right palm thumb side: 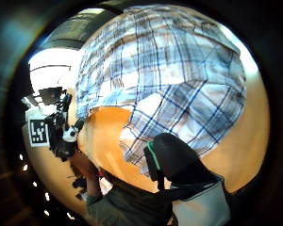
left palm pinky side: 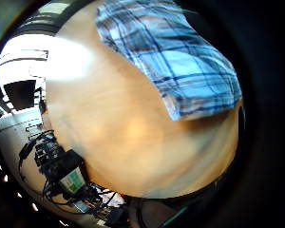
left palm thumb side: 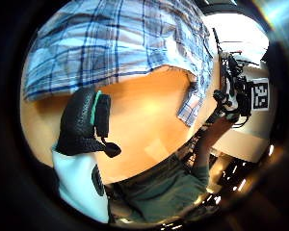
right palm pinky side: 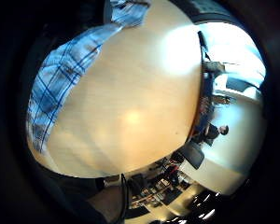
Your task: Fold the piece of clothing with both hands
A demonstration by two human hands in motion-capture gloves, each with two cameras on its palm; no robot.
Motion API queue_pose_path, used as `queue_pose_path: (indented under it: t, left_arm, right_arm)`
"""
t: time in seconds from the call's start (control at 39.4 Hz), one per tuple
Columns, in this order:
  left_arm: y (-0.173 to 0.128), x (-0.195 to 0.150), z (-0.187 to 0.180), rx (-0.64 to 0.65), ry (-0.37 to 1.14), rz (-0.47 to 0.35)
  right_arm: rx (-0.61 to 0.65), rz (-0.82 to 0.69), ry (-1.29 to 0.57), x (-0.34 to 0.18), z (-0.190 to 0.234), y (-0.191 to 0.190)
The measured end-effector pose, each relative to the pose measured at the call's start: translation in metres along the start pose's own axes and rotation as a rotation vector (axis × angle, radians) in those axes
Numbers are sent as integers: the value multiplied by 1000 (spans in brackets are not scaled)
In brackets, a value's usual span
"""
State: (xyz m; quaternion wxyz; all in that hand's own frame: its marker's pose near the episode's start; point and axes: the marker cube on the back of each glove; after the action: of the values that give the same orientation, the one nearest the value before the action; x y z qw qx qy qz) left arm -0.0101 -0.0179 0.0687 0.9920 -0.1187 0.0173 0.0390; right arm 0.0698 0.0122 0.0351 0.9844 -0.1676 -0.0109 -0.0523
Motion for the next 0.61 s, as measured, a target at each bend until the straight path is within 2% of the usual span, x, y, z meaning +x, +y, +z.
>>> queue_pose_path:
  t: [0.1, 0.2, 0.33, 0.43, 0.51, 0.61]
  left_arm:
    - [-4, 1, 14, -77, 80, 64]
    - [-3, -5, 16, -85, 27, 6]
    - [-10, -17, 14, 26, -113, -58]
    - [-2, -7, 10, 36, -105, -26]
    - [-1, -2, 8, 65, -119, -11]
    - [-17, -14, 0, 239, -252, -54]
  right_arm:
    - [-77, 72, 77, 11, 14, -7]
    - [-107, 51, 70, 14, 26, -15]
    - [-105, 14, 23, 14, 31, -17]
    - [-37, -7, 30, 12, 29, -19]
    - [77, -2, 74, 10, 25, -23]
    - [198, 55, 183, 10, 20, -25]
